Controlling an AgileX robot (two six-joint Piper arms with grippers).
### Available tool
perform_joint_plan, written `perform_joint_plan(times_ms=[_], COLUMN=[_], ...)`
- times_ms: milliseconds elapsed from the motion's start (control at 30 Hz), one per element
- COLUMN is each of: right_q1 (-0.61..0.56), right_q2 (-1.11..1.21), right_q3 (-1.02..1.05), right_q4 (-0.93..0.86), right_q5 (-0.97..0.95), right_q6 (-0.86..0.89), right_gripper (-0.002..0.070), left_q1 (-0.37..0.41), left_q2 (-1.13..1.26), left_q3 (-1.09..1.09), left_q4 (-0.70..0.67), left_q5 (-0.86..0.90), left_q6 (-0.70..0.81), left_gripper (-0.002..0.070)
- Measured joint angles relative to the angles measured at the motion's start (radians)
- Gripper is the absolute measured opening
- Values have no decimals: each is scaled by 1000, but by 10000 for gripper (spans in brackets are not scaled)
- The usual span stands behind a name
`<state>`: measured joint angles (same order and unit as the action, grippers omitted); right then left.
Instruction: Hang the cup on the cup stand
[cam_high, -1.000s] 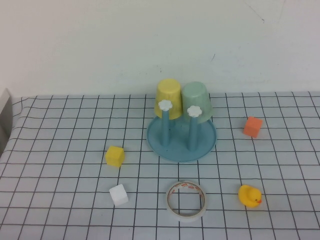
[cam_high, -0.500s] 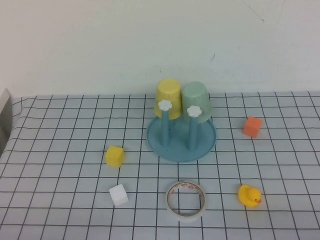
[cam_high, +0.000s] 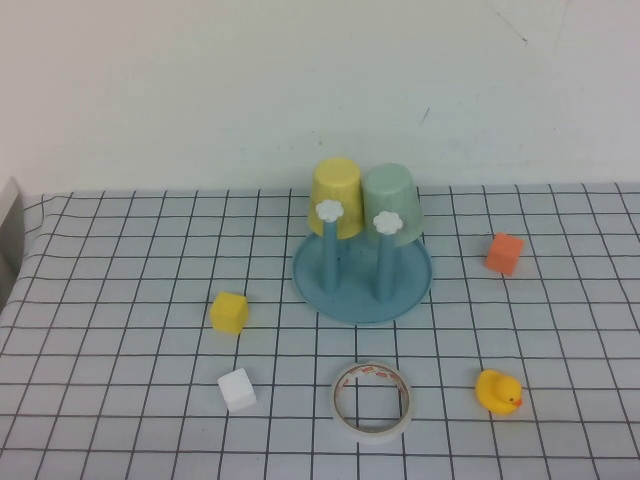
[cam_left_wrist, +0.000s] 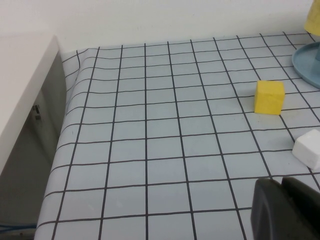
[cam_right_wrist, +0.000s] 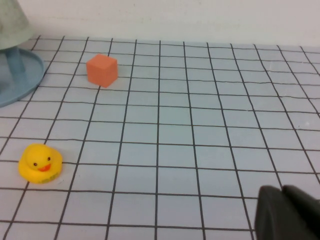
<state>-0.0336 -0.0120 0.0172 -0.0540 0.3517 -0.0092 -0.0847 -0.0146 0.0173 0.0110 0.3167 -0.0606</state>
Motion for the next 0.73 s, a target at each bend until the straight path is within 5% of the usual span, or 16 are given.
perform_joint_plan(times_ms=[733], right_q1=[0], right_q2=[0], right_q3=[0], right_q4=[-16], right_q5=[0], right_q6=[2], right_gripper=[-1], left_q1=[0], left_q2=[0], left_q3=[0], left_q4=[0], left_q5=[0], left_q6=[2], left_gripper=[-1])
